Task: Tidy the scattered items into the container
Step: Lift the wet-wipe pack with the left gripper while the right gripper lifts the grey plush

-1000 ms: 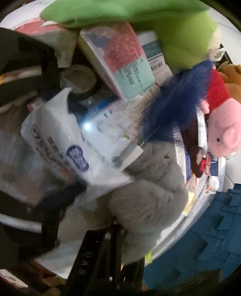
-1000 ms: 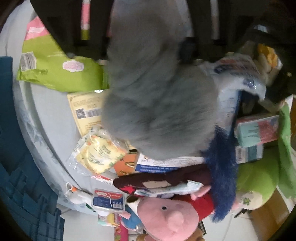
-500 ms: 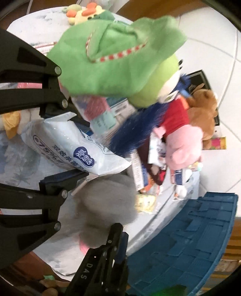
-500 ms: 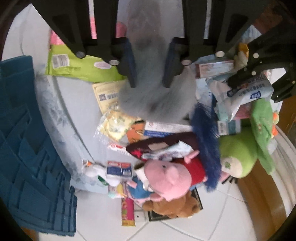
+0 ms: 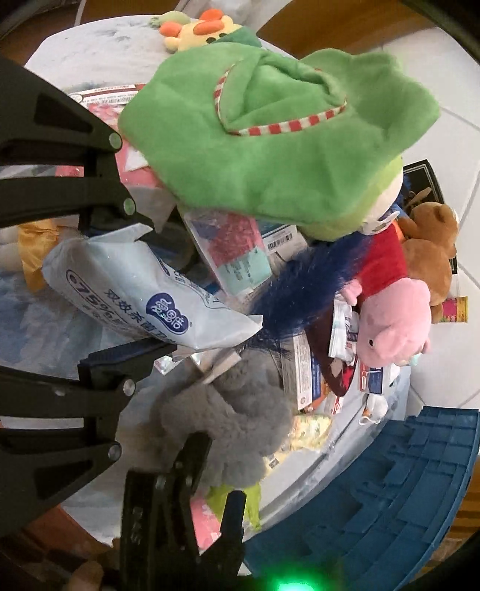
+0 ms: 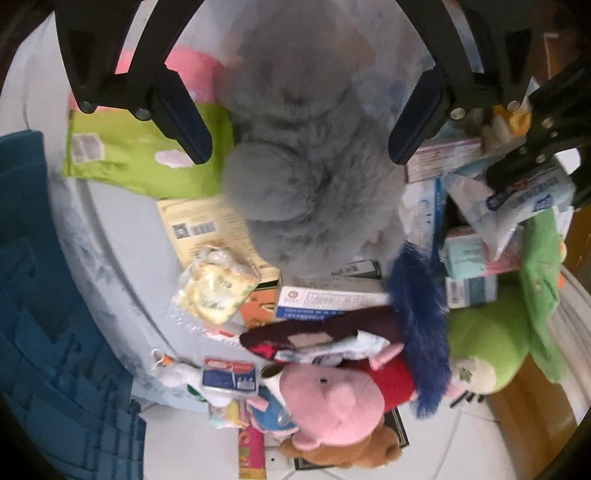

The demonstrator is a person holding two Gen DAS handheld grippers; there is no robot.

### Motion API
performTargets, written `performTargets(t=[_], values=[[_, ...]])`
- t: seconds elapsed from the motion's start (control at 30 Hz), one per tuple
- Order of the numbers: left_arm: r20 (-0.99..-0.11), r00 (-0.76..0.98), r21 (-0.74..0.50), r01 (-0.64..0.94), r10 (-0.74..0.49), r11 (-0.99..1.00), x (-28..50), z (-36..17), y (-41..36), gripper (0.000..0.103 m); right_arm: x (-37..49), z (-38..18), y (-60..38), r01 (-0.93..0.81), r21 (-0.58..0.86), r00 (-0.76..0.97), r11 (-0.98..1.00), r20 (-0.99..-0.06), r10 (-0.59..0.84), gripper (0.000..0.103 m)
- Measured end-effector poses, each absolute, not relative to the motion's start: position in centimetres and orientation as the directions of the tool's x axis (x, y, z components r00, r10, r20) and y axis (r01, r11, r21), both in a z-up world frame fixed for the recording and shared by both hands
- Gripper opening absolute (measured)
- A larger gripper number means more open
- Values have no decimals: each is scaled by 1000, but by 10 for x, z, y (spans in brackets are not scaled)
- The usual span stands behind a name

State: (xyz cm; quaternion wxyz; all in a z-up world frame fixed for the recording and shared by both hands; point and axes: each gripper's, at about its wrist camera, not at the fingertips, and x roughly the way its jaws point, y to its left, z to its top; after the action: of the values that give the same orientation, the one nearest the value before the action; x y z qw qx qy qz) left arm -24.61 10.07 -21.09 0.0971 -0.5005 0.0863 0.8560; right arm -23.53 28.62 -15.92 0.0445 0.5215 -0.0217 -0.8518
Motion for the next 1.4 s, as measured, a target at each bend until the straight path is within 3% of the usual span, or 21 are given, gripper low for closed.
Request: performTargets(t=[0.07, 0.17, 0.37, 0.43, 0.47, 0.5, 0.63, 0.67, 0.7, 0.77, 0.93, 1.0, 1.1, 1.4], values=[[-871, -486, 53, -243, 74, -969, -249, -216, 101, 43, -244, -172, 286, 48, 84, -444, -995, -891, -96, 97], [-869, -490, 53, -234, 70, -971, -252, -221, 102, 43, -254, -193, 283, 59, 103, -413, -993, -903, -118, 65], [-857, -508, 51, -245, 83, -968, -248, -205, 104, 43, -240, -162, 280, 79, 82, -465, -994, -878, -109, 43], [-842, -531, 52, -250, 92, -967, -244, -189, 103, 44, -234, -141, 283, 73, 83, -497, -994, -861, -108, 26], [-836, -540, 51, -250, 95, -967, -243, -181, 101, 44, -231, -128, 285, 69, 76, -516, -995, -851, -101, 5], [-831, -548, 52, -251, 97, -967, -242, -175, 100, 44, -229, -118, 286, 67, 71, -529, -995, -843, -96, 3], [-826, -555, 60, -256, 96, -965, -239, -160, 96, 44, -224, -98, 293, 43, 85, -531, -995, -842, -95, 8], [-828, -552, 60, -256, 95, -965, -239, -161, 94, 44, -222, -97, 296, 27, 94, -531, -995, -842, -94, 25], [-832, -547, 59, -255, 94, -965, -238, -162, 93, 44, -220, -98, 299, 12, 100, -527, -995, -845, -91, 52], [-844, -529, 47, -246, 94, -968, -239, -169, 89, 44, -218, -106, 300, -4, 94, -505, -996, -860, -79, 84], [-872, -482, 28, -231, 89, -973, -244, -194, 84, 44, -225, -142, 286, 23, 61, -412, -998, -909, -65, 84], [-879, -470, 26, -226, 86, -974, -246, -203, 83, 44, -229, -158, 278, 50, 55, -372, -997, -925, -69, 68], [-890, -448, 20, -215, 81, -976, -251, -214, 81, 44, -237, -182, 269, 78, 42, -325, -996, -943, -65, 53], [-899, -433, 19, -195, 69, -981, -262, -235, 83, 44, -252, -211, 257, 114, -33, -362, -993, -932, -11, 46]])
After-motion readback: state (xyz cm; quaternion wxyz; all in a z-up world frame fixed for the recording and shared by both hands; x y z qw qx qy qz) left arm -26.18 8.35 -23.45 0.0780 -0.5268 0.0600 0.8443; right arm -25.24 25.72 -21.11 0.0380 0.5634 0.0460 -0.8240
